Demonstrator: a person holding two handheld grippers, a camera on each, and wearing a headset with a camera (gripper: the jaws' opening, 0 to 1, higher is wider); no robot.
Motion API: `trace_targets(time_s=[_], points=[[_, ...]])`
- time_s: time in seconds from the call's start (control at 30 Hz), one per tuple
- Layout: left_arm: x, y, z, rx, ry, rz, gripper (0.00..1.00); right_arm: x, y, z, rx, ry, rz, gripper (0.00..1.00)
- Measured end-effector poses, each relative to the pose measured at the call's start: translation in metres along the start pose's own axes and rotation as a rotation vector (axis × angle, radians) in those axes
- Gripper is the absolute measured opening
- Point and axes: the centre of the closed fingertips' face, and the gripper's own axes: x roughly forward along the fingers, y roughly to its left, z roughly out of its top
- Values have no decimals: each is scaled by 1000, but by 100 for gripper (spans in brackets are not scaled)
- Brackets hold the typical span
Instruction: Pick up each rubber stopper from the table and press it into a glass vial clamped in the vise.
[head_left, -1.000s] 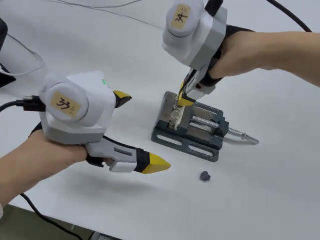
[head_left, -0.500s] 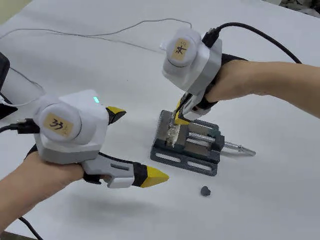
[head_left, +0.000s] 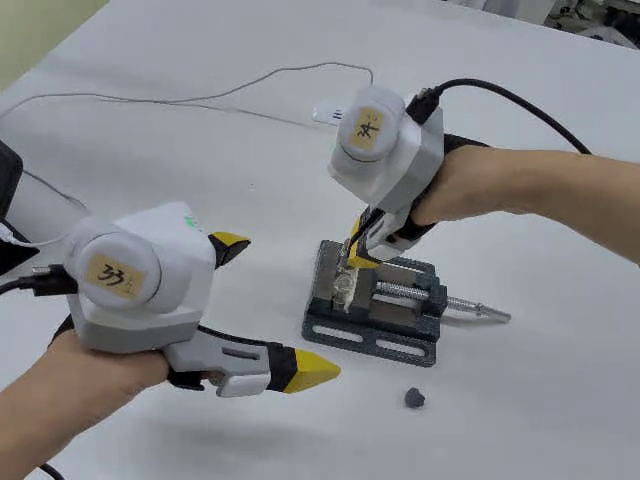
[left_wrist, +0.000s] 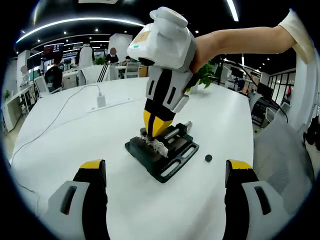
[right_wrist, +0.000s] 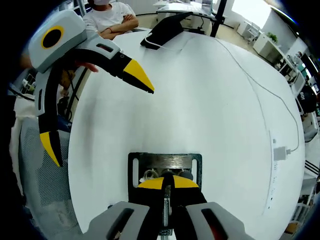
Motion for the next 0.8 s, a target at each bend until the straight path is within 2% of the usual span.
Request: trace_targets(time_s=[0.2,0.8], points=[[-1,-2,-1,0,-1,2,99,0,0,1,-27,-6,4,0],[-8,2,-3,-6,-3,19,99,1,-3,0,-35,-10,23,0]])
